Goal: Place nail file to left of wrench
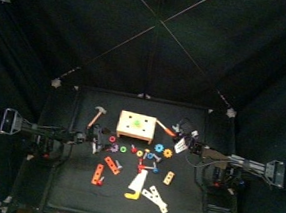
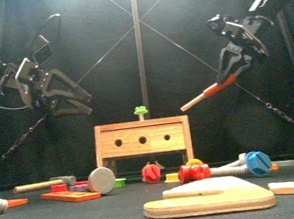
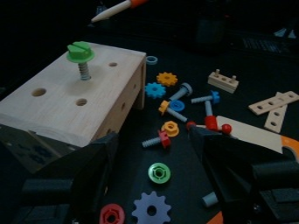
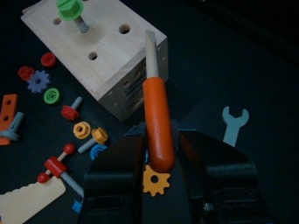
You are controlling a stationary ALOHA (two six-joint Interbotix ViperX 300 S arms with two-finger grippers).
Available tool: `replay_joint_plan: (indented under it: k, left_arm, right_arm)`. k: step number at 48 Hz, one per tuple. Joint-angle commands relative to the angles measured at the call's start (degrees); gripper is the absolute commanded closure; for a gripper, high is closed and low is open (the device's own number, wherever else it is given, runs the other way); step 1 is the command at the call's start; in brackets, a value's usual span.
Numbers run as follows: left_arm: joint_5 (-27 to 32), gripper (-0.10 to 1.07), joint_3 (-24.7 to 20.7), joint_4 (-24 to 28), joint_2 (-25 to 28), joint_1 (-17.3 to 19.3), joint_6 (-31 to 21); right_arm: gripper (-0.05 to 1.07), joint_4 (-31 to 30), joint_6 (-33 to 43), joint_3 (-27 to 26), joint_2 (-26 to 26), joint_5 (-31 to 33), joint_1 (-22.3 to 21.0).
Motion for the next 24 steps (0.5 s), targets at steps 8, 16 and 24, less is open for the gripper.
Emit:
replay_joint_plan:
  k: [8,16,24]
  left_arm:
    - [-0.35,-0.01,-0.79,-1.41,0.0,0.44,0.26]
    - [-0.35,-0.01,-1.05,-1.32,0.09,0.97,0.26]
    - [-0.26,-0.01,-0.88,-1.41,0.09,1.05,0.26]
  right_arm:
    - [0.52,0.35,0.35,-0.18,-0.26,0.09,-0.26]
    - [0.52,2.55,0.35,1.23,-0.26,1.32,-1.49]
    - [0.52,2.37,3.25,2.29,-0.26,5.27,-3.25]
